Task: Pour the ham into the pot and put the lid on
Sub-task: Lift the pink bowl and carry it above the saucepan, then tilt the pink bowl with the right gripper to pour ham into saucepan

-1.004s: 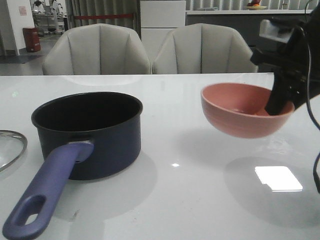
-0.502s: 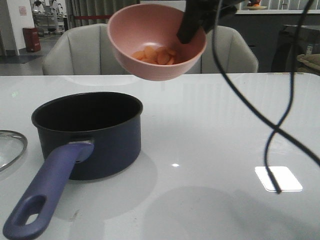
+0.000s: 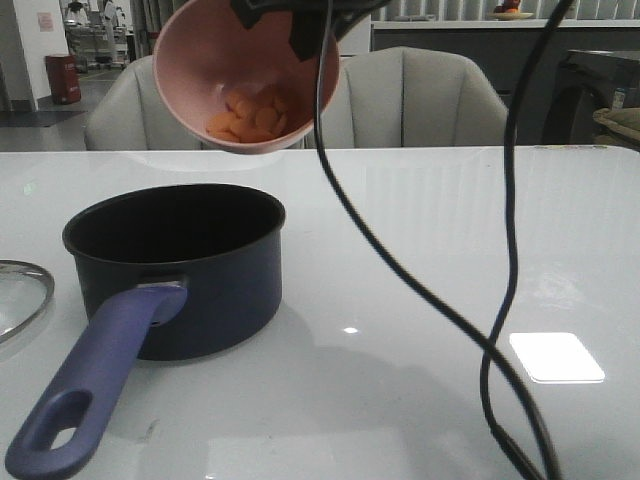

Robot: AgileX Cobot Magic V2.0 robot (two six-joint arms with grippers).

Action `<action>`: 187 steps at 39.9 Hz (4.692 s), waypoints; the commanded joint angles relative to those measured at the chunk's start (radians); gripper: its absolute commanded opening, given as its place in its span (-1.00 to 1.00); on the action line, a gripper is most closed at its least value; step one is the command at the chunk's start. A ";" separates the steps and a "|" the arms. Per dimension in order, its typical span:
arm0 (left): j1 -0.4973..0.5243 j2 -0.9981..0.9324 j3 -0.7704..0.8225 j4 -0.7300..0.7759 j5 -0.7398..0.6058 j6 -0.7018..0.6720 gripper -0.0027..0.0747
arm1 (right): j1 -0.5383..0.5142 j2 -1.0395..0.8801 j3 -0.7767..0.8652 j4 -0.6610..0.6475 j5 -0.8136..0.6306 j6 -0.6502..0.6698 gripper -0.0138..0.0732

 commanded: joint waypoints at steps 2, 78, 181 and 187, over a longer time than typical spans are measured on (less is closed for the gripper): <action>0.001 0.012 -0.025 -0.012 -0.072 -0.006 -0.56 | 0.035 -0.008 -0.038 -0.283 -0.077 0.143 -0.37; 0.001 0.012 -0.025 -0.012 -0.068 -0.006 -0.56 | 0.240 0.027 0.091 -1.223 0.205 0.497 -0.36; 0.001 0.012 -0.025 -0.012 -0.066 -0.006 -0.56 | 0.007 -0.014 0.050 -0.346 -0.385 0.374 -0.36; 0.001 0.012 -0.025 -0.012 -0.066 -0.006 -0.56 | -0.017 -0.014 0.075 -0.108 -0.525 0.048 -0.36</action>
